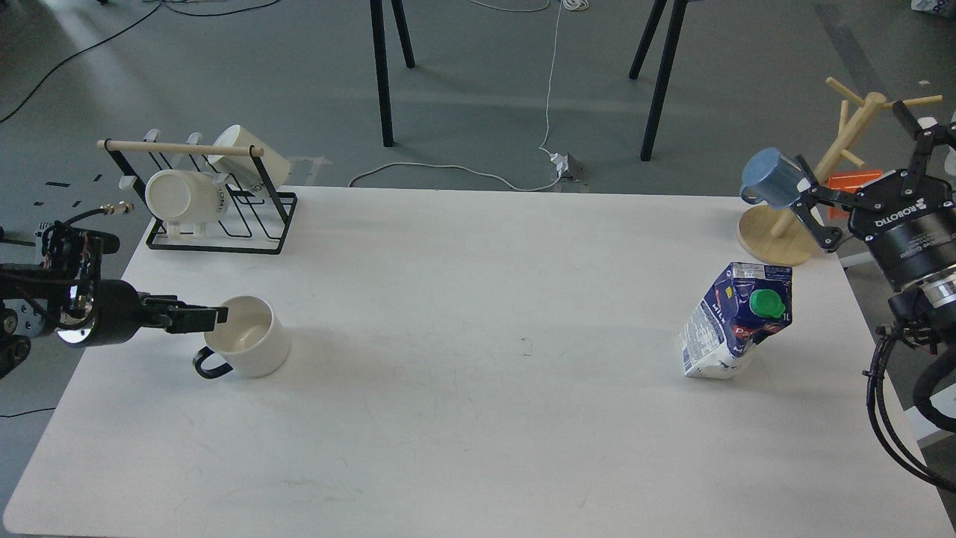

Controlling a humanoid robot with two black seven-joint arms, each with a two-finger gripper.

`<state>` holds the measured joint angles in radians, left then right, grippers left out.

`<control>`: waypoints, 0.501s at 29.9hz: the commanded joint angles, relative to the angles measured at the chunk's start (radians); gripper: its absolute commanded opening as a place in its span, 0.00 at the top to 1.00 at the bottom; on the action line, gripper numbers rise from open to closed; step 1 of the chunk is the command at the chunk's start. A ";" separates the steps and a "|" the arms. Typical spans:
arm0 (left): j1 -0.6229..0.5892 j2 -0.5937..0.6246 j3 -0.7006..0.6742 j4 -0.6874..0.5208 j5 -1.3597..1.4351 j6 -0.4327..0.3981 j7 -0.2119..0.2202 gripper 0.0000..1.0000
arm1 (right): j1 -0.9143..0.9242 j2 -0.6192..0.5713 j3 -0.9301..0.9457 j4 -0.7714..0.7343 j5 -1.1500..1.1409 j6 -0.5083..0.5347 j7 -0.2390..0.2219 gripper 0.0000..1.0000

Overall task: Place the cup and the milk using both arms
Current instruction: 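Reach the left gripper into the white mug's rim and grasp it, then lift the white mug with the left gripper and carry it toward the table center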

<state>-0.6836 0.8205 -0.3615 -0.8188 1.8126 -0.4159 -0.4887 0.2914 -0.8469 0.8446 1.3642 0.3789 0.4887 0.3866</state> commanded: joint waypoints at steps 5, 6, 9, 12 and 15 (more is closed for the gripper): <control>-0.002 -0.029 0.003 0.009 0.002 -0.004 0.000 0.03 | 0.000 0.000 -0.001 0.001 0.000 0.000 0.000 0.01; -0.001 -0.032 0.004 0.012 0.004 -0.003 0.000 0.03 | 0.000 0.000 -0.001 0.001 0.000 0.000 0.000 0.01; 0.003 -0.037 0.007 0.012 0.004 -0.006 0.000 0.05 | 0.000 -0.001 -0.001 0.003 0.000 0.000 0.000 0.01; 0.006 -0.046 0.009 0.021 0.004 -0.003 0.000 0.07 | -0.006 -0.004 0.001 0.004 0.002 0.000 0.000 0.01; 0.004 -0.073 0.015 0.061 0.005 -0.001 0.000 0.11 | -0.009 -0.006 0.001 0.006 0.002 0.000 0.001 0.01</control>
<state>-0.6796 0.7680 -0.3504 -0.7870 1.8170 -0.4187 -0.4886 0.2852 -0.8509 0.8437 1.3685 0.3799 0.4887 0.3866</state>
